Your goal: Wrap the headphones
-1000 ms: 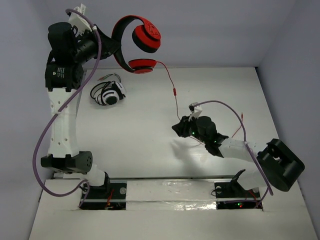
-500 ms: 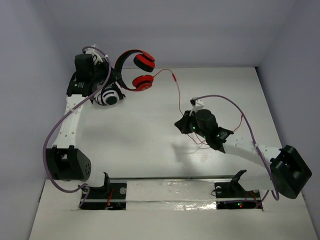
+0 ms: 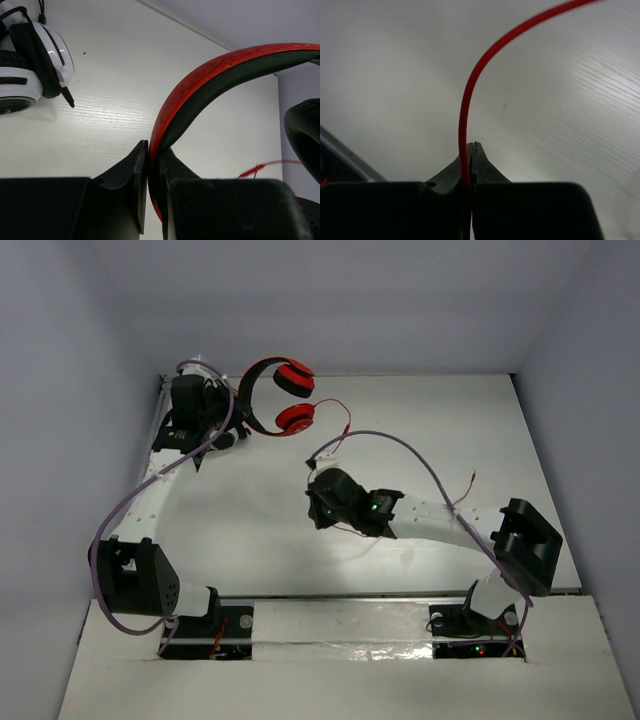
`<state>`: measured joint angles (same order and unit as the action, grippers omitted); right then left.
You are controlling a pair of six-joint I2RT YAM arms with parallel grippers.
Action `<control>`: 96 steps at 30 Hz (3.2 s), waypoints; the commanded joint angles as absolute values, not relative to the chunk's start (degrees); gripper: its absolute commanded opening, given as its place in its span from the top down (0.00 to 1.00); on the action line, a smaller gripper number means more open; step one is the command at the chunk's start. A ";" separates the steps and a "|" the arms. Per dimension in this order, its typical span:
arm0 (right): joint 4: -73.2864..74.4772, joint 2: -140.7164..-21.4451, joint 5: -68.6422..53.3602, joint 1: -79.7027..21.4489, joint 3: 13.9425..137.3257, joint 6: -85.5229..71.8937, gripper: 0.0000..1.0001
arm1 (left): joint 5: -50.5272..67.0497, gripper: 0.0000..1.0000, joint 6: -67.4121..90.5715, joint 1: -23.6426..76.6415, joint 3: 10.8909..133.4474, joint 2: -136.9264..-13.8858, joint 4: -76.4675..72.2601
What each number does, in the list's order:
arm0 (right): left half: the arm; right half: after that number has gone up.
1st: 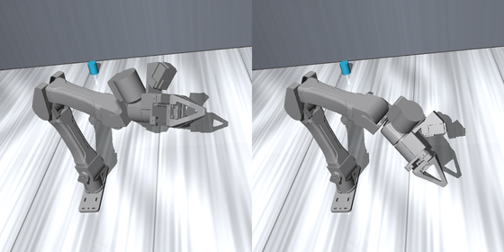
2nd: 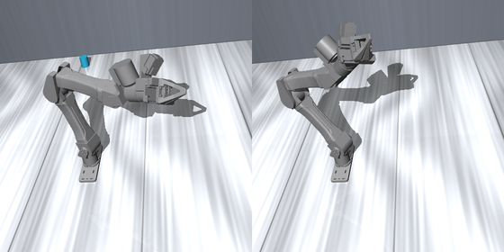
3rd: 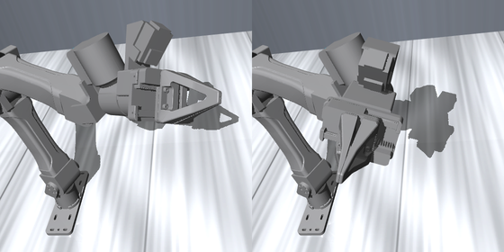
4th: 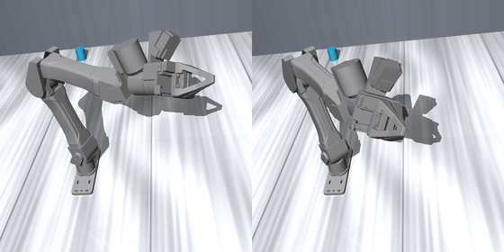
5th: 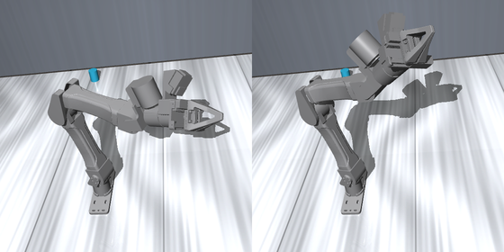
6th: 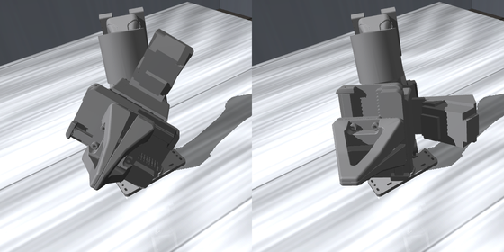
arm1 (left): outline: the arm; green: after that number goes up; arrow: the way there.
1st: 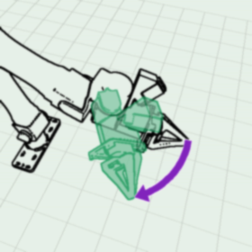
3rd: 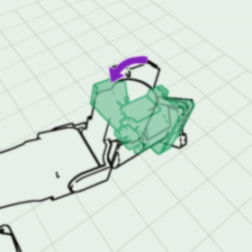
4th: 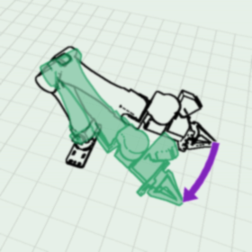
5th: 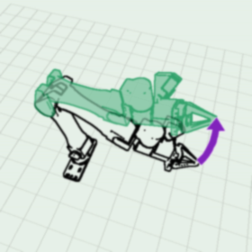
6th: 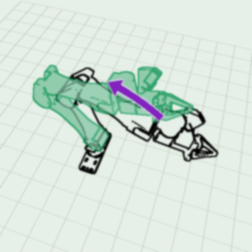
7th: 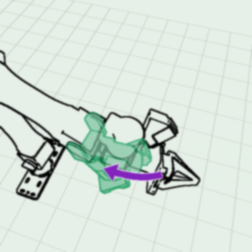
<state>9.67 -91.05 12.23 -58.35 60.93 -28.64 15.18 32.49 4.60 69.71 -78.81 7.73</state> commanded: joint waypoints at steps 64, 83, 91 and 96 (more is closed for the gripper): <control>24.09 -65.14 40.79 -55.90 68.30 -17.75 0.74 | 37.44 1.00 9.93 27.60 67.23 -71.72 10.81; 5.12 -58.89 26.91 -53.00 54.26 -21.09 0.63 | 45.70 1.00 19.68 21.01 68.64 -68.20 0.97; -15.36 -60.55 15.39 -51.94 44.30 -21.45 0.59 | 47.02 1.00 27.24 17.67 69.87 -66.71 -3.34; -21.96 -64.77 12.75 -48.52 42.37 -20.31 0.55 | 47.28 1.00 27.95 17.67 73.03 -66.53 -2.11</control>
